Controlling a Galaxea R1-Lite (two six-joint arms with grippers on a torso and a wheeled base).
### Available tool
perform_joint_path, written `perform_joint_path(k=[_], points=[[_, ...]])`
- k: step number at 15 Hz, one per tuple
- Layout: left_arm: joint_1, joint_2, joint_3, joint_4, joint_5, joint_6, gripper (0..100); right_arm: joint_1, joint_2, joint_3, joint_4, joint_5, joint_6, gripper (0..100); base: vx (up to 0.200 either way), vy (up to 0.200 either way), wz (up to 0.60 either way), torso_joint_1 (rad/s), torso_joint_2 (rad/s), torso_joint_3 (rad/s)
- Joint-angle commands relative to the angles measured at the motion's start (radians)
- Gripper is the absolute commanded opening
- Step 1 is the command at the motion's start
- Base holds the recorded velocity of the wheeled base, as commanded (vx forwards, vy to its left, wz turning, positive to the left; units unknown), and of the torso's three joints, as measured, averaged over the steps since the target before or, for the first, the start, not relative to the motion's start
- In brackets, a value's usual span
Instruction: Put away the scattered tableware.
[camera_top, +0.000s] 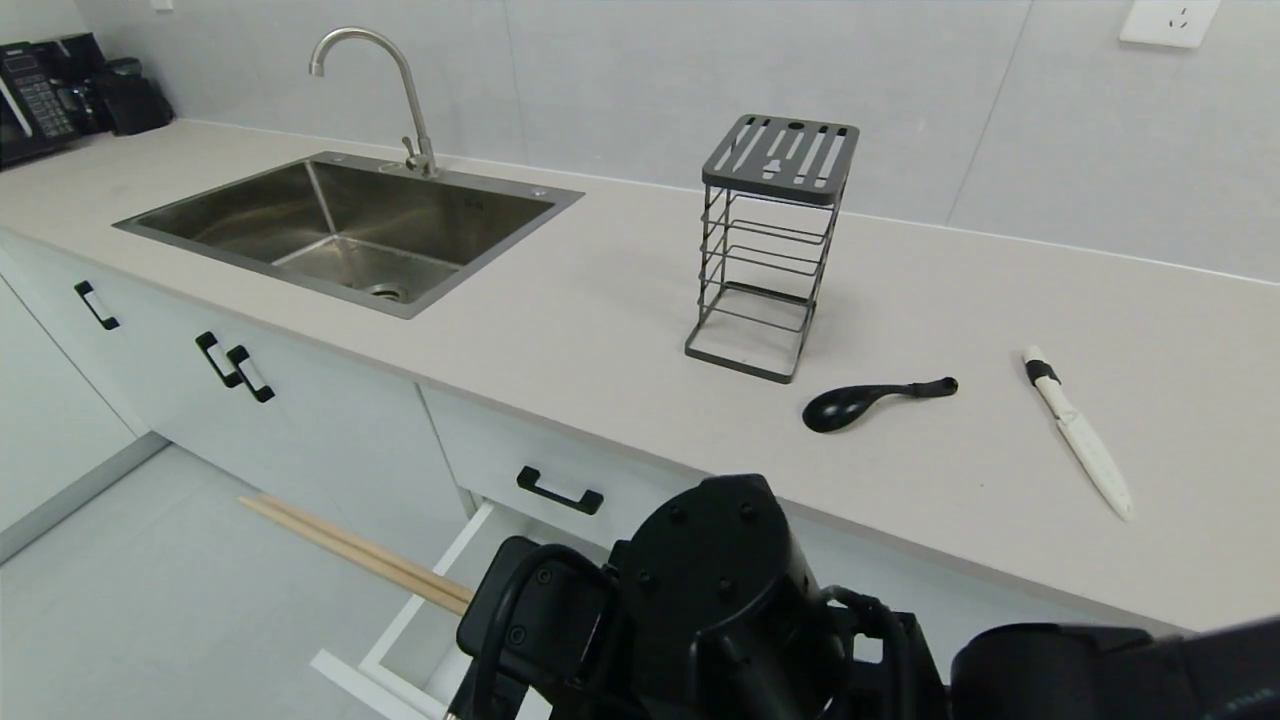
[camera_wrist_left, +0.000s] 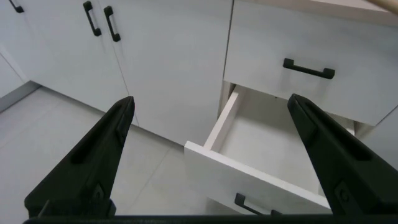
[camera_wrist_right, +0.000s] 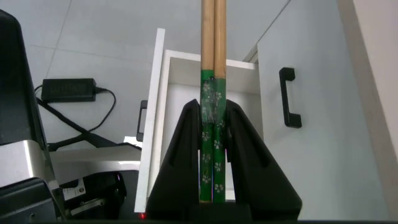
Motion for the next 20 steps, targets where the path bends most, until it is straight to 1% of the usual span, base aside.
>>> perform_joint_path(k=[1, 5, 14, 15, 16, 17, 20], points=[[0.000, 0.001, 0.000, 0.000, 0.001, 0.000, 100, -0.003, 0.007, 0.005, 0.002, -0.001, 0.002, 0, 0.000, 0.000, 0.00, 0.000, 0.00, 0.000], [0.000, 0.001, 0.000, 0.000, 0.001, 0.000, 100, -0.006, 0.013, 0.002, 0.003, -0.003, 0.008, 0, 0.000, 0.000, 0.00, -0.075, 0.15, 0.069], [0.000, 0.001, 0.000, 0.000, 0.001, 0.000, 100, -0.035, 0.062, -0.004, 0.002, -0.009, 0.025, 0, 0.000, 0.000, 0.00, -0.160, 0.31, 0.150], [-0.001, 0.001, 0.000, 0.000, 0.001, 0.000, 100, -0.035, 0.063, -0.009, 0.002, -0.018, 0.024, 0, 0.000, 0.000, 0.00, -0.154, 0.30, 0.144], [0.000, 0.001, 0.000, 0.000, 0.001, 0.000, 100, -0.033, 0.065, -0.018, 0.005, -0.096, 0.024, 0, 0.000, 0.000, 0.00, -0.198, 0.38, 0.173], [0.000, 0.001, 0.000, 0.000, 0.001, -0.002, 100, -0.030, 0.065, -0.018, 0.006, -0.136, 0.024, 0, 0.000, 0.000, 0.00, -0.227, 0.41, 0.193], [0.000, 0.001, 0.000, 0.000, 0.001, -0.002, 100, -0.026, 0.065, -0.015, 0.009, -0.149, 0.022, 0, 0.000, 0.000, 0.00, -0.229, 0.40, 0.173]])
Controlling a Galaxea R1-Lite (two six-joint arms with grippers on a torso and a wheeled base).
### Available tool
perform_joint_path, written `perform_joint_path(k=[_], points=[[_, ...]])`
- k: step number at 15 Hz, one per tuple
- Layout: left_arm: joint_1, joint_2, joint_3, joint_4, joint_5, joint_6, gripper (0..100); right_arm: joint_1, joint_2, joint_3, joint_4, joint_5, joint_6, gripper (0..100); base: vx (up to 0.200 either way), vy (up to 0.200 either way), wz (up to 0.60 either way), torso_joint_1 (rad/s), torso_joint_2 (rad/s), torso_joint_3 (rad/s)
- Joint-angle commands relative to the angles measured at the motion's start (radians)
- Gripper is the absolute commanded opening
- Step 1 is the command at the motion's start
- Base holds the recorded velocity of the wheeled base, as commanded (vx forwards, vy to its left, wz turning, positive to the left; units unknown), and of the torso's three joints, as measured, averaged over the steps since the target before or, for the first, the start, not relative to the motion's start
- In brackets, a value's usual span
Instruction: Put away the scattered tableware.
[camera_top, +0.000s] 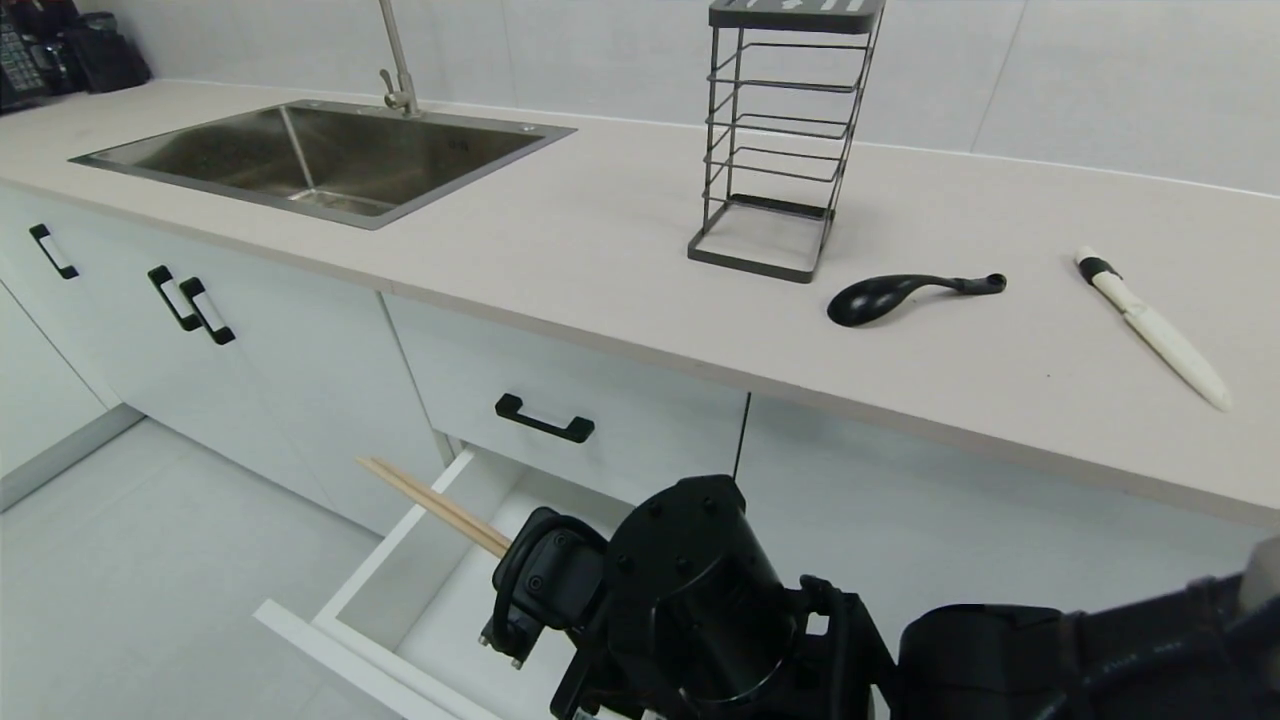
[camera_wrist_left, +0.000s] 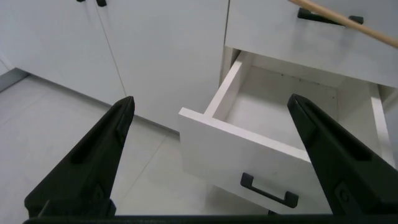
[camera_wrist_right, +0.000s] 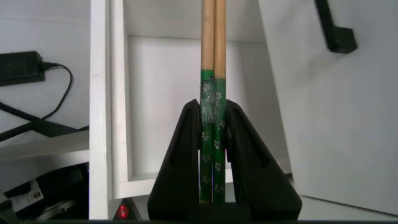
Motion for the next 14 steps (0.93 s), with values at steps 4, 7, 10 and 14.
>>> perform_joint_path(k=[4, 7, 10, 14], points=[[0.001, 0.001, 0.000, -0.001, 0.000, -0.001, 100, 0.009, 0.014, -0.005, 0.010, -0.002, -0.002, 0, 0.000, 0.000, 0.00, -0.246, 0.35, 0.124], [0.001, 0.001, 0.000, -0.001, 0.000, 0.000, 100, 0.007, 0.030, -0.013, 0.008, 0.000, 0.003, 0, 0.000, 0.000, 0.00, -0.162, 0.30, 0.123], [0.001, 0.001, 0.000, -0.001, 0.000, 0.000, 100, 0.007, 0.045, -0.030, 0.008, 0.000, 0.001, 0, 0.000, 0.000, 0.00, -0.027, 0.21, 0.041], [0.001, 0.001, 0.000, -0.001, 0.000, -0.001, 100, 0.006, 0.073, -0.077, 0.007, 0.000, -0.004, 0, 0.000, 0.000, 0.00, -0.002, 0.02, 0.008]])
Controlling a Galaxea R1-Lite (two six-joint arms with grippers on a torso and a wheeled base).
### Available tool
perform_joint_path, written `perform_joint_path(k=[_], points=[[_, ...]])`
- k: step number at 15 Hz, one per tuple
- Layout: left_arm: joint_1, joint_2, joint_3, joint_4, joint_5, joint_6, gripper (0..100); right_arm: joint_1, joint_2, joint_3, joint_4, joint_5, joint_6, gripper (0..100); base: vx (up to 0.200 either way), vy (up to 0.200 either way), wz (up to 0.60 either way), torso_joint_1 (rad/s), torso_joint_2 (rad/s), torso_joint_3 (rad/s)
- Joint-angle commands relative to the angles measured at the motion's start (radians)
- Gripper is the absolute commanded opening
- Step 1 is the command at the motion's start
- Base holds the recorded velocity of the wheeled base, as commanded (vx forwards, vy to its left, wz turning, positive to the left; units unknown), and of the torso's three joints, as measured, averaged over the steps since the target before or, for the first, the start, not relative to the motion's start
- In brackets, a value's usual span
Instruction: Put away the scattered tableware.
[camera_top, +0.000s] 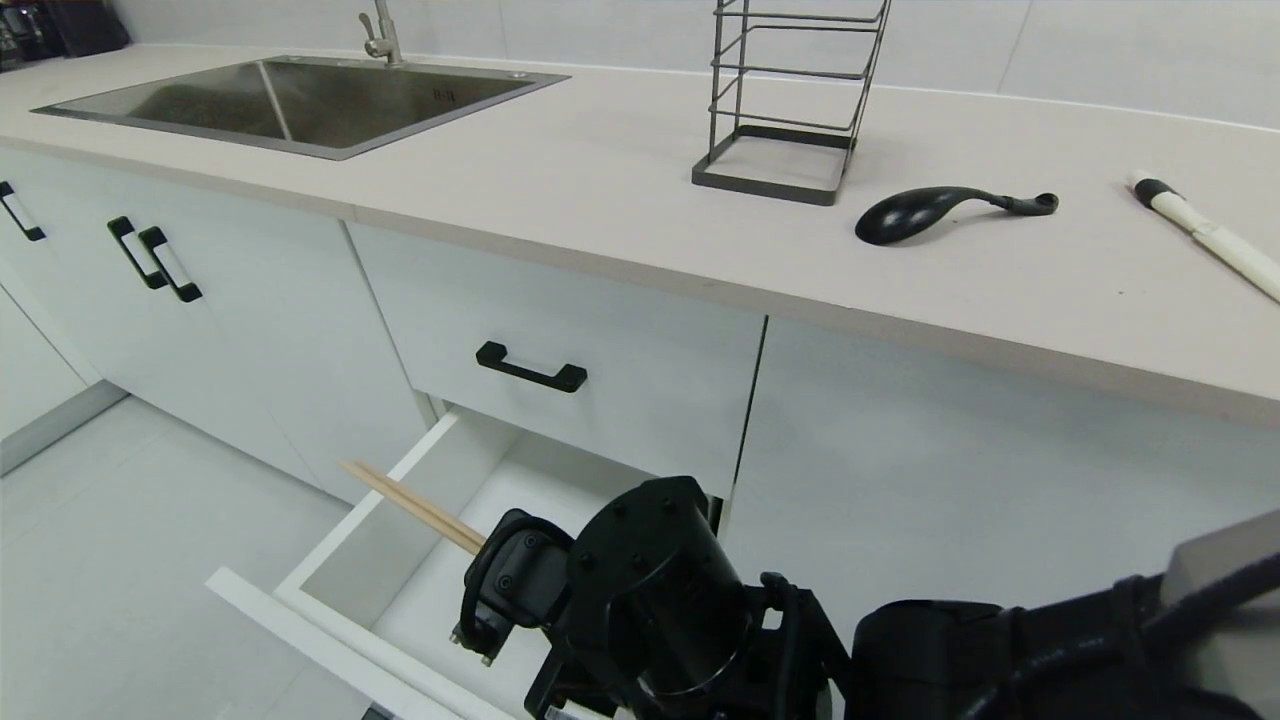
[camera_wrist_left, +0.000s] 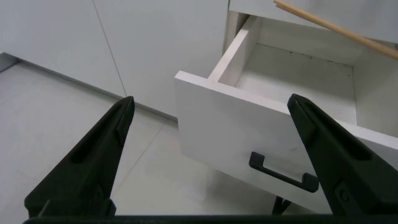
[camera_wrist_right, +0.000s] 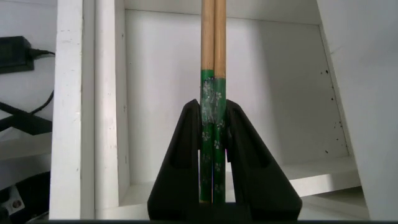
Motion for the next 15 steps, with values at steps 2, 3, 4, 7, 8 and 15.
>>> perform_joint_path(k=[2, 3, 4, 7, 8, 15], points=[[0.000, 0.001, 0.000, 0.000, 0.000, 0.001, 100, -0.004, 0.031, -0.015, -0.006, 0.000, -0.009, 0, 0.000, 0.000, 0.00, 0.000, 0.00, 0.000], [0.000, 0.001, 0.000, 0.000, 0.000, -0.001, 100, -0.007, 0.039, -0.020, -0.006, 0.000, -0.007, 0, 0.000, 0.000, 0.00, 0.000, 0.00, 0.000], [0.000, 0.001, 0.000, 0.000, 0.000, 0.001, 100, -0.012, 0.041, -0.023, -0.006, 0.000, 0.001, 0, 0.000, 0.000, 0.00, 0.000, 0.00, 0.000], [0.000, 0.001, 0.000, 0.000, 0.000, -0.001, 100, -0.030, 0.045, -0.065, 0.040, 0.000, 0.128, 0, 0.000, 0.000, 0.00, 0.000, 0.00, 0.000], [-0.001, 0.001, 0.000, 0.000, 0.000, 0.001, 100, -0.039, 0.065, -0.109, 0.089, 0.000, 0.180, 0, 0.000, 0.000, 0.00, 0.000, 0.00, 0.000], [0.000, 0.001, 0.000, 0.000, 0.000, -0.001, 100, -0.055, 0.097, -0.256, 0.390, 0.008, 0.355, 0, 0.000, 0.000, 0.00, 0.000, 0.00, 0.000]])
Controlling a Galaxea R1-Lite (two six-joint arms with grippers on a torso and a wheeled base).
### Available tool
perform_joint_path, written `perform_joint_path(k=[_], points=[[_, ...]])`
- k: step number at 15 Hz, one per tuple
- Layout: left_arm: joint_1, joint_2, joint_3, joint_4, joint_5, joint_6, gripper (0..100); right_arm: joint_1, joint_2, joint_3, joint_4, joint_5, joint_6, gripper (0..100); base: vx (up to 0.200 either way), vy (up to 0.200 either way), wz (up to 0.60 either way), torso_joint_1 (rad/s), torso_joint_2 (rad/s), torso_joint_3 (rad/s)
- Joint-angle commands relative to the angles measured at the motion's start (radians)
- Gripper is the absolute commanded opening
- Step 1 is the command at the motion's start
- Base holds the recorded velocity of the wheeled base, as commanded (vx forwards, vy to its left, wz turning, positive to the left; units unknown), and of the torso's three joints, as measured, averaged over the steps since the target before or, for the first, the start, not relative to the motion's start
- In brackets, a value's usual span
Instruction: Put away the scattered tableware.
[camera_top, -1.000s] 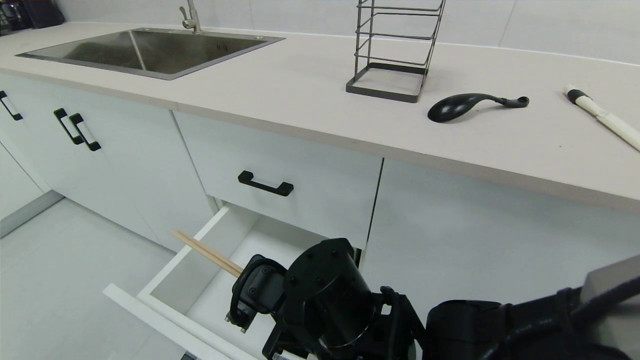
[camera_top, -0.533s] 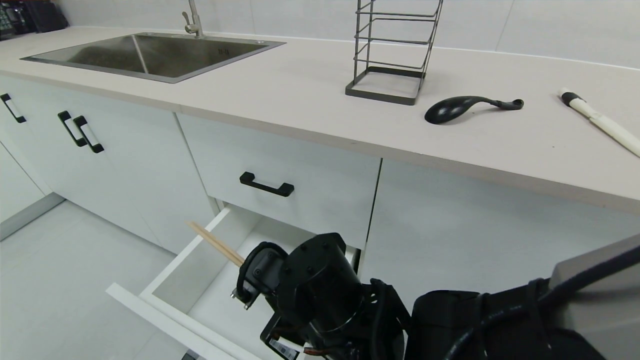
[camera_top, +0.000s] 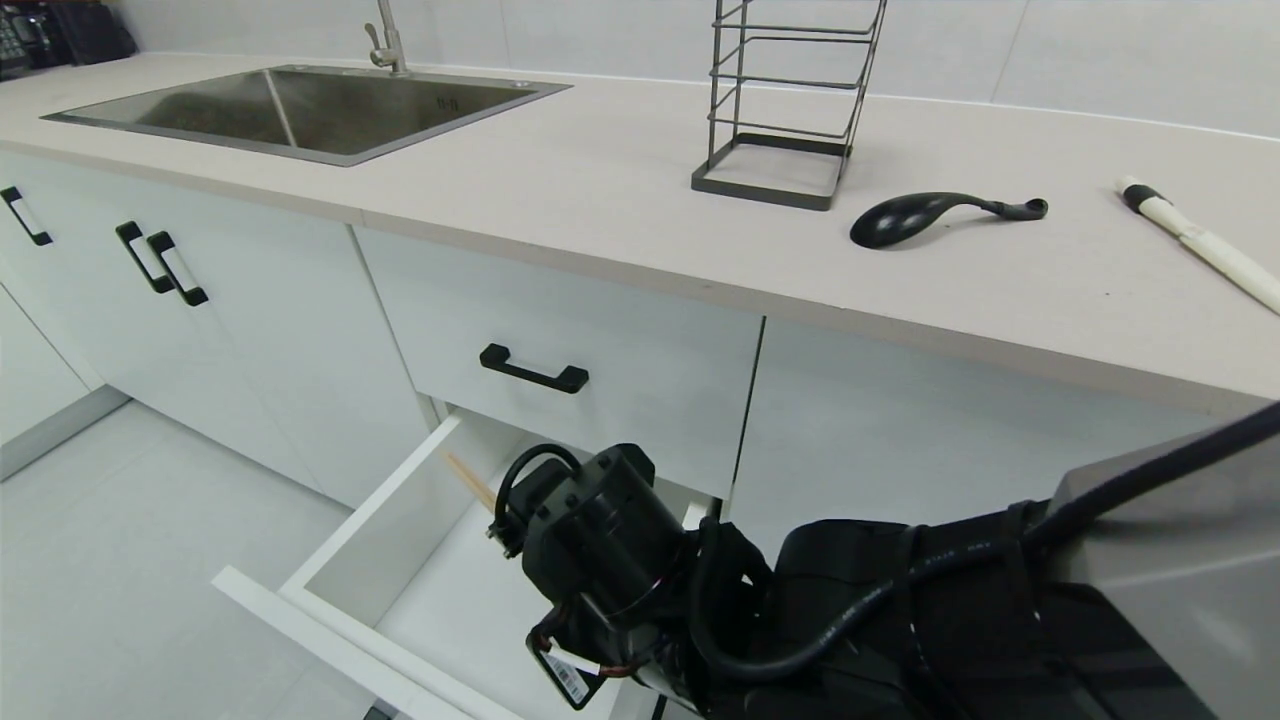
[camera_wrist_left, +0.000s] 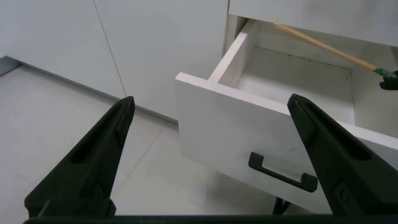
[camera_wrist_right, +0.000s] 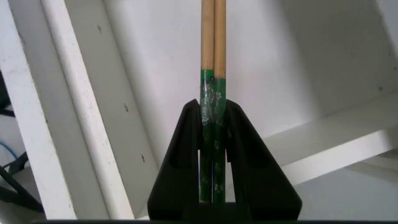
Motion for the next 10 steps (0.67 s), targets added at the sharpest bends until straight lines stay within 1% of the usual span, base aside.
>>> perform_joint_path(k=[1, 2, 6, 10], points=[[0.000, 0.001, 0.000, 0.000, 0.000, 0.000, 100, -0.005, 0.018, -0.063, 0.070, 0.004, 0.004, 0, 0.000, 0.000, 0.00, 0.000, 0.00, 0.000], [0.000, 0.001, 0.000, 0.000, 0.000, -0.002, 100, -0.007, 0.041, -0.086, 0.090, 0.010, 0.007, 0, 0.000, 0.000, 0.00, 0.000, 0.00, 0.000], [0.000, 0.001, 0.000, 0.000, 0.000, 0.000, 100, -0.027, 0.147, -0.164, 0.043, 0.017, 0.008, 0, 0.000, 0.000, 0.00, 0.000, 0.00, 0.000], [0.000, 0.001, 0.000, 0.000, 0.000, 0.000, 100, -0.038, 0.188, -0.192, 0.041, 0.014, 0.013, 0, 0.000, 0.000, 0.00, 0.000, 0.00, 0.000]])
